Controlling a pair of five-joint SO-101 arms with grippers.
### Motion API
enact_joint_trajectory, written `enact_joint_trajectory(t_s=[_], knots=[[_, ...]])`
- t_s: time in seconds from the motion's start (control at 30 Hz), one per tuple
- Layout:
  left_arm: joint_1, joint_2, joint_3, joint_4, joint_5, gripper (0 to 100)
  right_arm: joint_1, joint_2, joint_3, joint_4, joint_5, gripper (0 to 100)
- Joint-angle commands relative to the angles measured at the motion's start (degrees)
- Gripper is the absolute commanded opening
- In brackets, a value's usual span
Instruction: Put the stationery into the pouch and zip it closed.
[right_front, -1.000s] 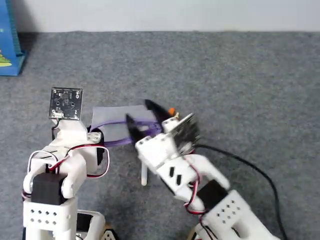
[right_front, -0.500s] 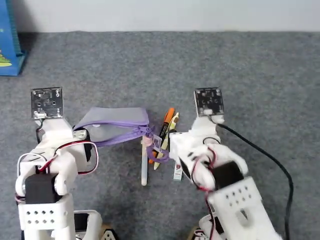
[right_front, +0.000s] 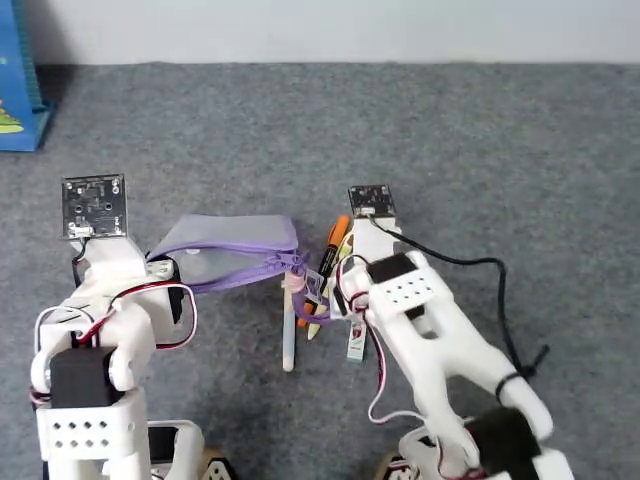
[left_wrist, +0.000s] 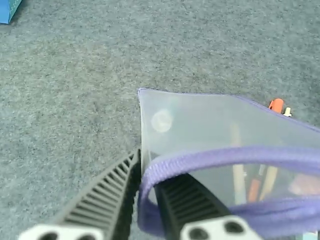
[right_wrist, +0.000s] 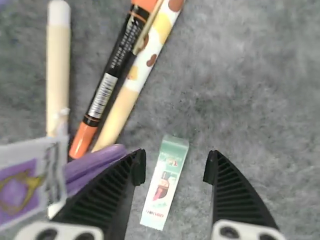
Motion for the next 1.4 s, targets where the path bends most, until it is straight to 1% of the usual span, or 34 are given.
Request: enact_joint_trajectory(t_s=[0.0,0.17,0.23,0.37,0.47,0.57,0.67,0.8,0.93,1.07,1.2,1.27,1.37], knots=[[-0.09,-0.35,-0.57,-0.97,0.26,1,0.75,2.24,-3.34,-1.45,-0.62,18.3],[0.0,-0.35,-0.57,-0.79,0.26,1,0.92,5.58,-3.43,-3.91,-0.62,17.3],[0.0,-0.35,-0.57,-0.7,0.26,1,0.84,7.34,-3.43,-4.97,-0.62,12.8],[-0.09,-0.35,-0.57,-0.62,0.26,1,0.92,8.75,-3.52,-6.37,-0.53,0.4],[-0.09,-0.35,-0.57,-0.62,0.26,1,0.92,6.02,-3.52,-3.65,-0.53,1.3],[0.0,-0.35,-0.57,-0.62,0.26,1,0.84,0.04,-3.52,0.13,-0.35,0.8],[0.0,-0.35,-0.57,-0.62,0.26,1,0.48,-9.1,-3.52,5.05,0.35,0.8],[0.0,-0.35,-0.57,-0.62,0.26,1,0.4,-23.96,-3.52,9.63,4.31,0.8],[0.0,-0.35,-0.57,-0.62,0.26,1,0.31,-37.85,-3.52,10.86,8.97,0.8],[0.0,-0.35,-0.57,-0.62,0.26,1,-4.09,-48.31,-3.52,10.68,13.27,0.8],[0.0,-0.35,-0.57,-0.62,0.26,1,-12.53,-56.04,-3.52,9.63,13.63,0.8],[0.0,-0.35,-0.57,-0.62,0.26,1,-16.04,-58.51,-3.43,6.64,13.63,0.8],[0.0,-0.35,-0.57,-0.62,0.26,1,-19.3,-60.0,-3.34,0.04,13.63,0.8]])
